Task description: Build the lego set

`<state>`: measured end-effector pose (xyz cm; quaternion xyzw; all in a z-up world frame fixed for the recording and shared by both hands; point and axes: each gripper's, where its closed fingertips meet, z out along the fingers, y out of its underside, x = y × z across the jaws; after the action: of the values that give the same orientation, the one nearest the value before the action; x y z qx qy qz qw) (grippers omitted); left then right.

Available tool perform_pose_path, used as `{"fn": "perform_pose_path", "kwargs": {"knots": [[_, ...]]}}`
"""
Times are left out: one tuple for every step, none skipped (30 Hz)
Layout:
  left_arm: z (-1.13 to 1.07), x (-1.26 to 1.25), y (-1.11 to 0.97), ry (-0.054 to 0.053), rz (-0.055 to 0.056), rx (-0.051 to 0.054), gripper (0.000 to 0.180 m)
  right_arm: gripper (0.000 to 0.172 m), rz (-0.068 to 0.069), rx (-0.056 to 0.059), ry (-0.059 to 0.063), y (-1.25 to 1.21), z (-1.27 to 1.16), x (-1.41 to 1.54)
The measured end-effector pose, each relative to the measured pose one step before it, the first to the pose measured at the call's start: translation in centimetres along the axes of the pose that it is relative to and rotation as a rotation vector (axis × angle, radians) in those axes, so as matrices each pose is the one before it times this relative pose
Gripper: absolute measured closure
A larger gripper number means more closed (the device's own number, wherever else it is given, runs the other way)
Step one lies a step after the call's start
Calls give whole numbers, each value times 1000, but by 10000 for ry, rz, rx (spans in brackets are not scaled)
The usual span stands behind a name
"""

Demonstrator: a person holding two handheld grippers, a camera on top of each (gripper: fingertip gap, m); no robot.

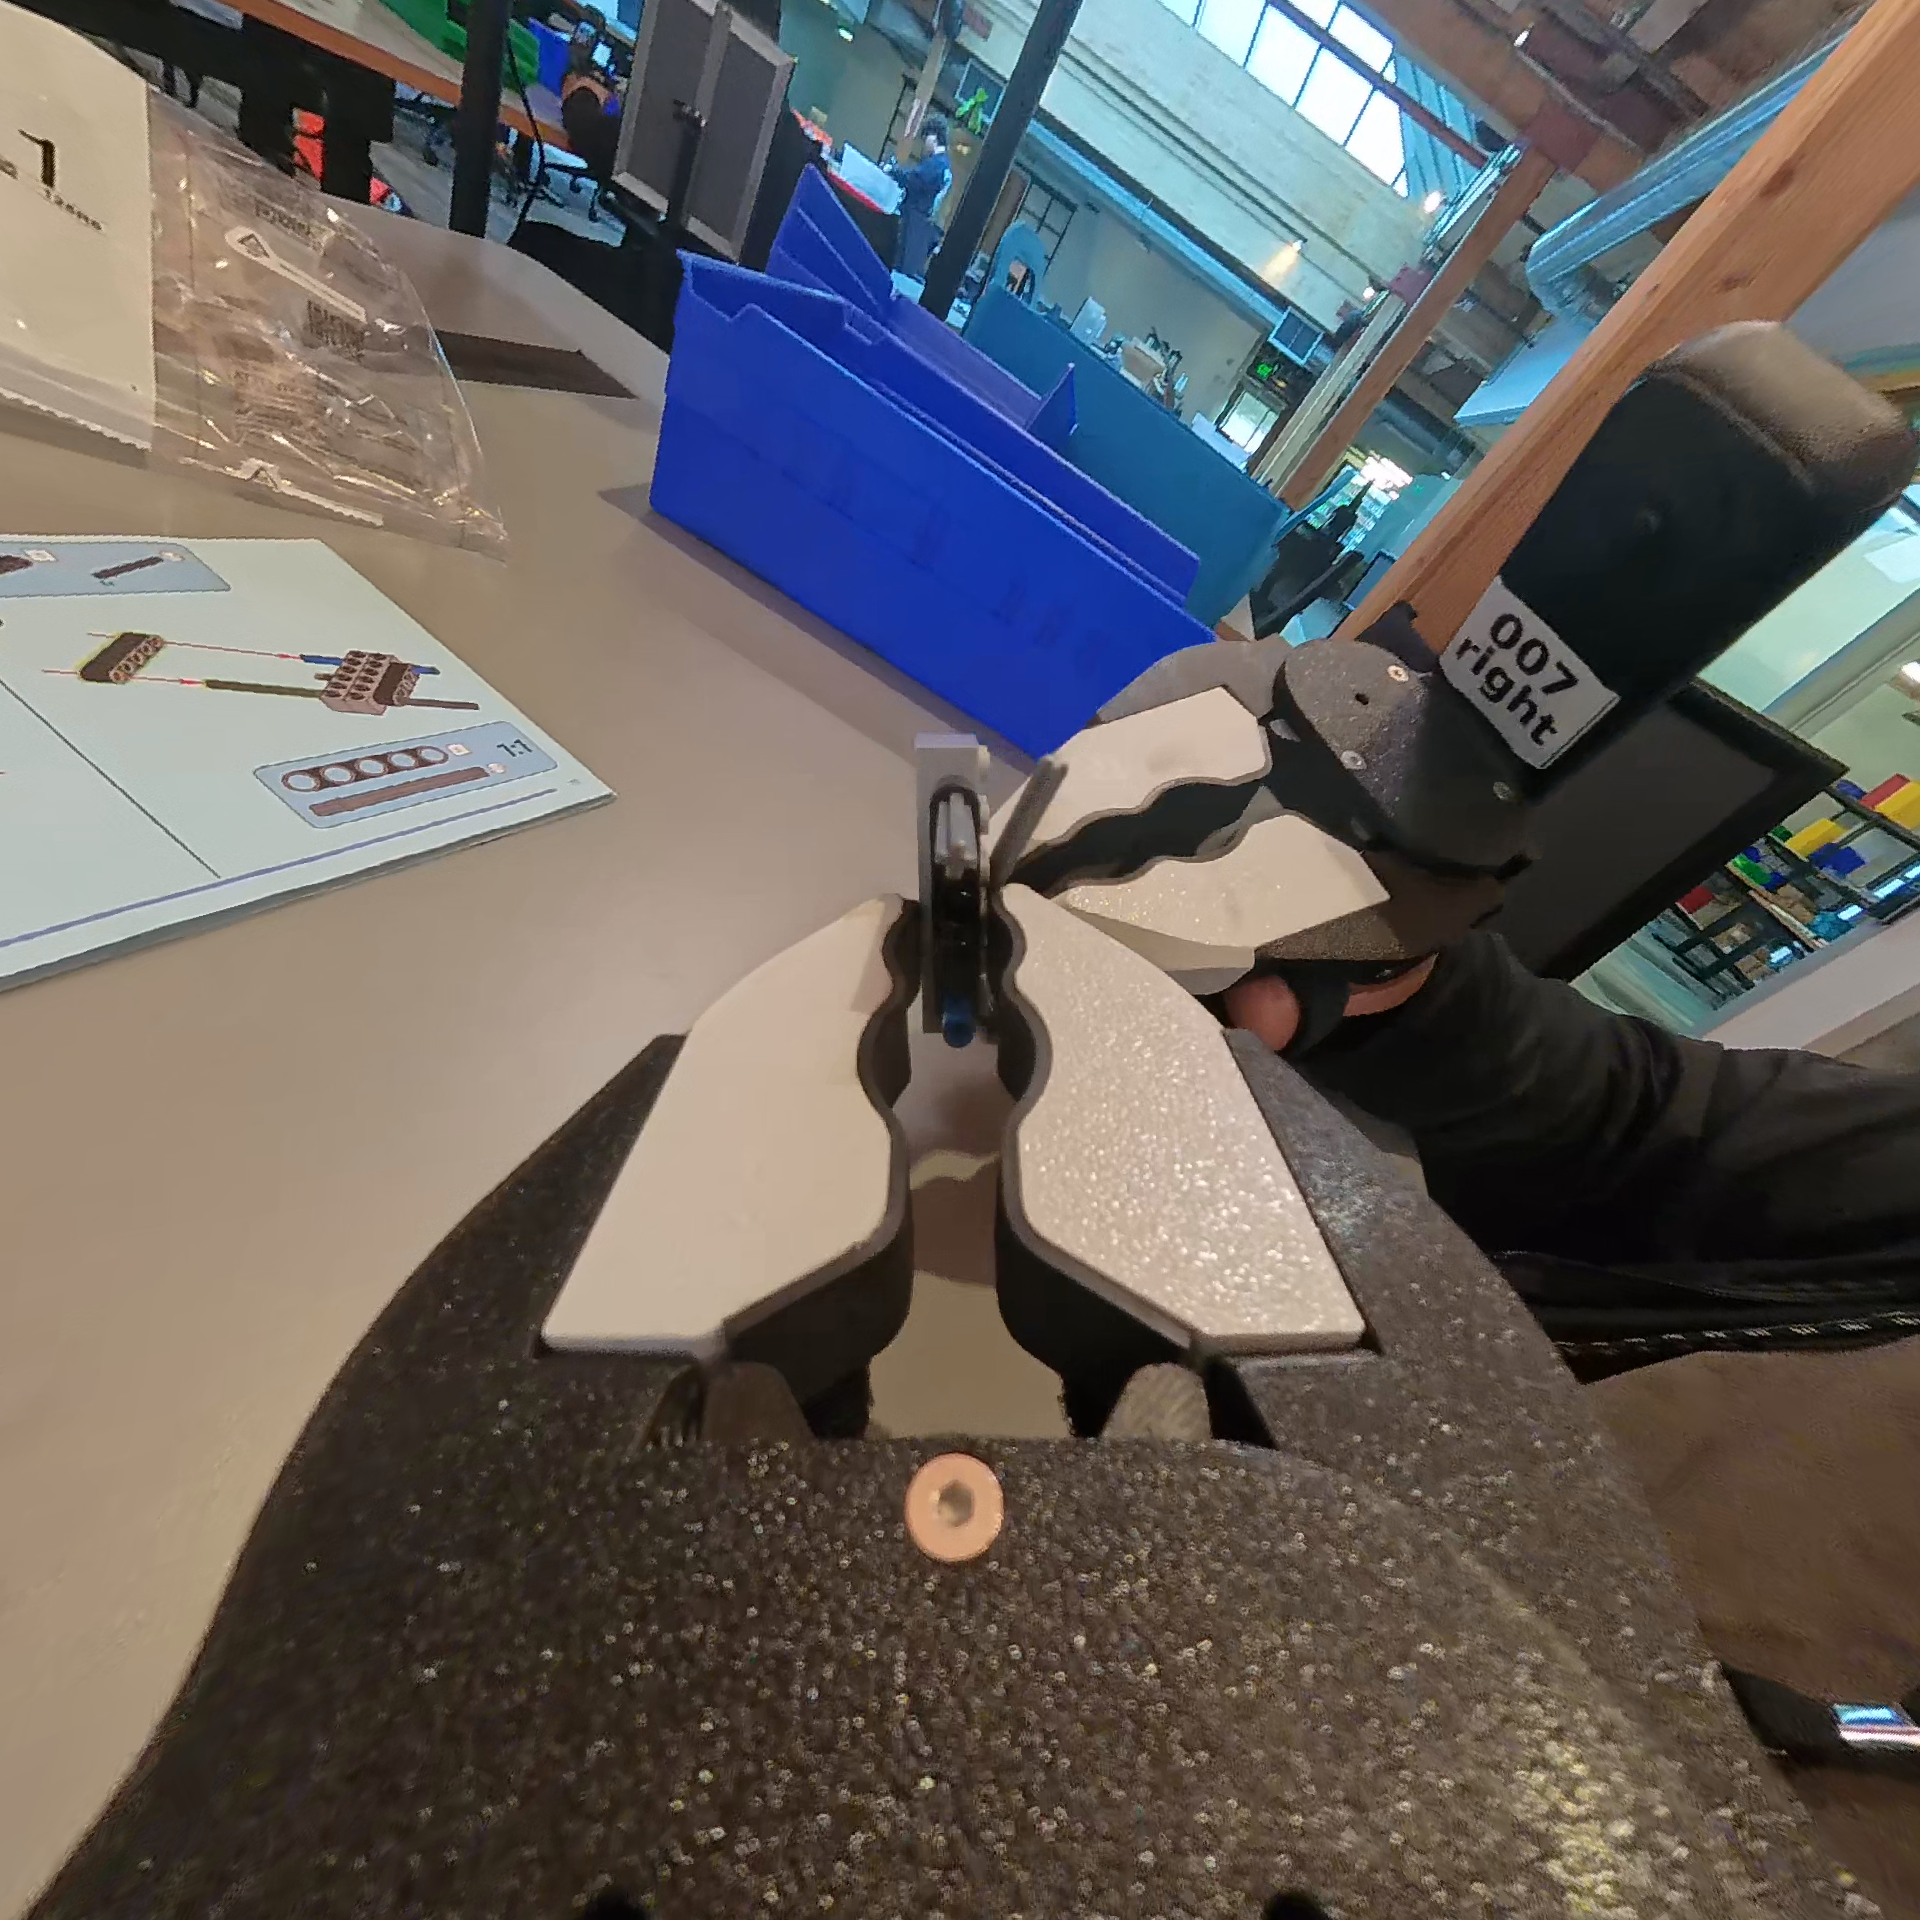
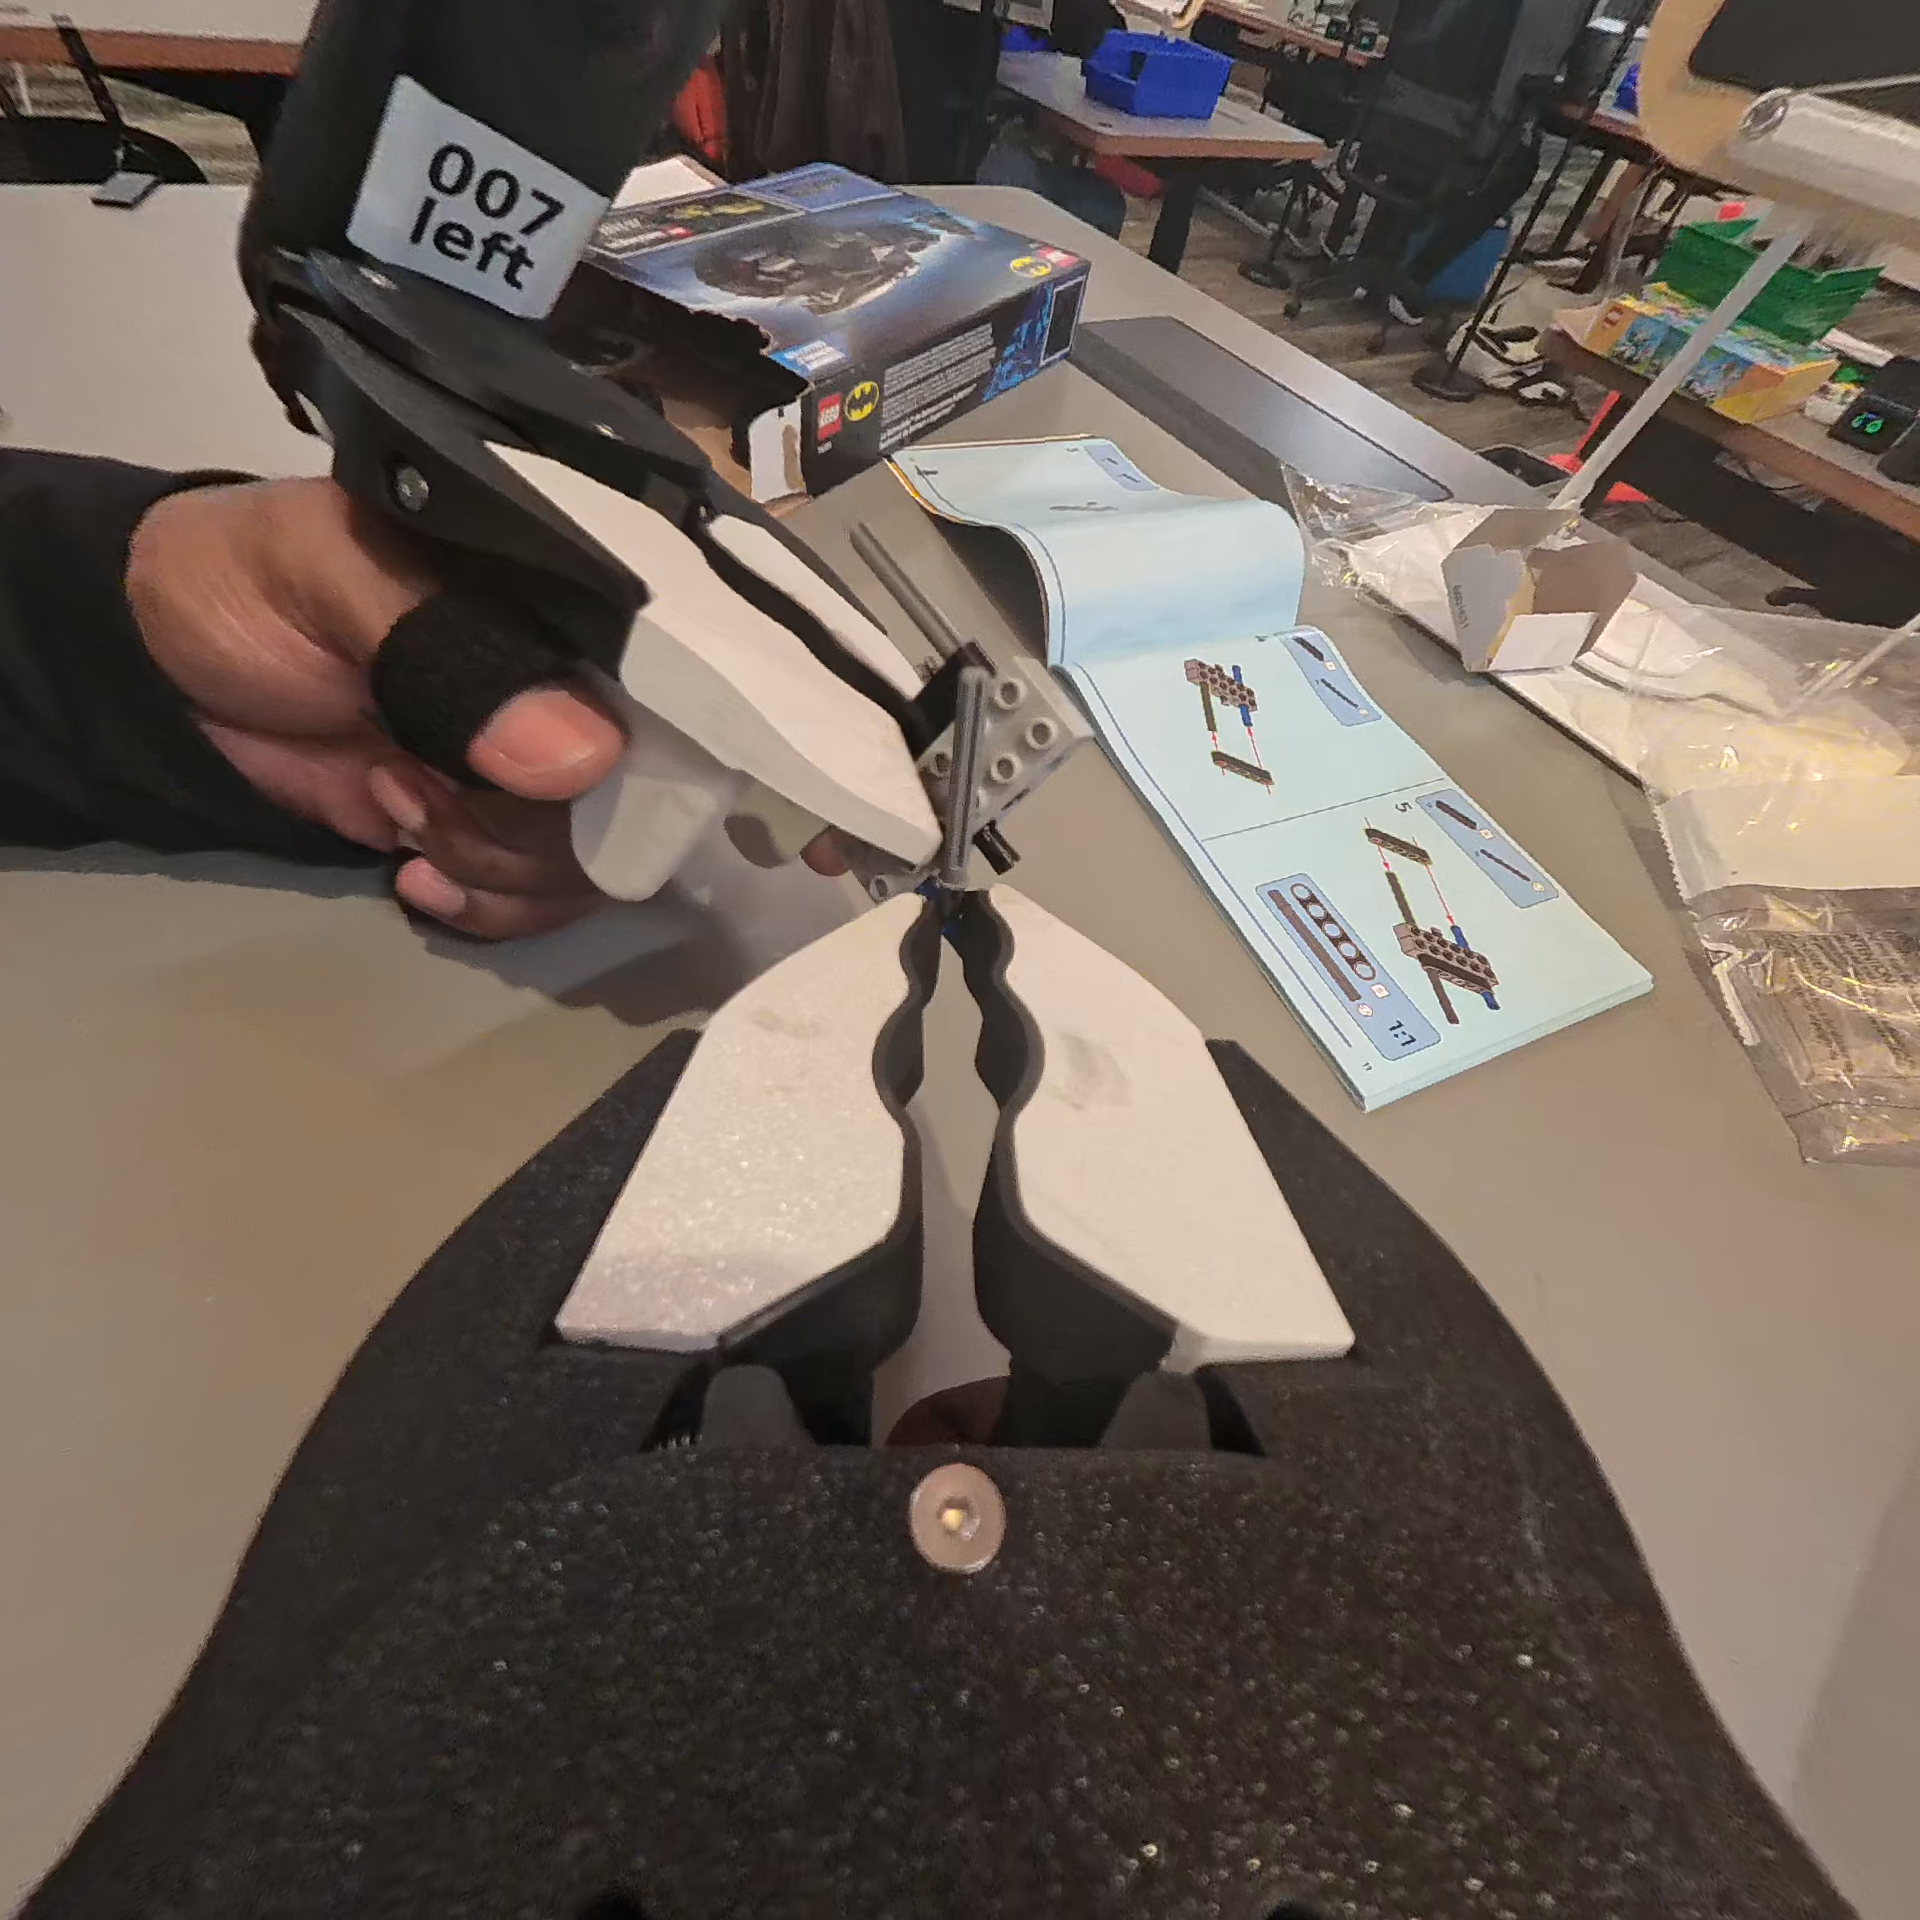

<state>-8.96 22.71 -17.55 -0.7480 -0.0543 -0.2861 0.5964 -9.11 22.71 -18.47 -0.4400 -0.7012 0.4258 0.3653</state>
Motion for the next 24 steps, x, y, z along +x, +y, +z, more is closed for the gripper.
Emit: {"fn": "perform_pose_path", "kwargs": {"knots": [[25,-70,78,-71,-9,-51,169,167,-86,-45,88,91,32,68],[24,-57,54,-56,-7,-34,169,167,-101,-40,67,67,39,24],[18,-49,43,-48,-8,-36,169,166,-107,-44,71,70,30,20],[11,-57,55,-44,-13,-33,169,166,-132,-49,100,60,25,57],[11,-50,22,-33,-17,-20,169,165,-148,-42,107,51,31,45],[5,-34,30,-17,-15,-18,169,165,-136,-38,74,40,17,1],[9,-19,22,-15,-14,-15,169,165,-124,-37,73,37,6,21],[3,-12,8,-3,-10,-5,169,165,-115,-21,73,21,-12,38],[-2,-7,-6,0,-2,2,169,164,-107,-16,62,29,-10,33],[4,-1,17,-8,-4,-12,169,164,-107,-35,46,62,-13,22],[10,-17,34,-9,-9,-27,169,164,-101,-41,41,80,-24,38],[-1,-13,27,-7,-4,-17,169,164,-91,-30,44,75,-29,50],[3,9,5,1,1,-1,169,164,-83,-15,37,65,-38,38],[-3,19,6,15,1,-4,169,164,-71,1,11,31,-36,11],[3,29,7,15,3,-11,169,164,-52,4,1,26,-41,5],[-4,6,18,1,4,-11,169,164,-37,-8,2,33,-23,5],[12,1,17,-1,3,-15,169,164,-32,-20,-6,38,-20,9],[3,9,-6,-1,4,1,169,164,-46,-31,12,35,-35,48],[-30,-3,-21,3,-1,19,169,163,-90,-55,50,56,-72,141],[-36,-16,-31,-5,2,8,169,163,-151,-76,117,84,-142,305],[-56,-34,-8,-12,18,-7,169,164,-181,-83,244,98,-227,590],[-64,-88,-17,-47,21,-1,169,163,-182,-74,250,136,-282,717],[-75,-91,-33,-45,9,7,169,163,-103,-66,198,195,-312,776],[-61,-67,-31,-17,-4,13,169,163,-1,-71,129,301,-306,774]]}}
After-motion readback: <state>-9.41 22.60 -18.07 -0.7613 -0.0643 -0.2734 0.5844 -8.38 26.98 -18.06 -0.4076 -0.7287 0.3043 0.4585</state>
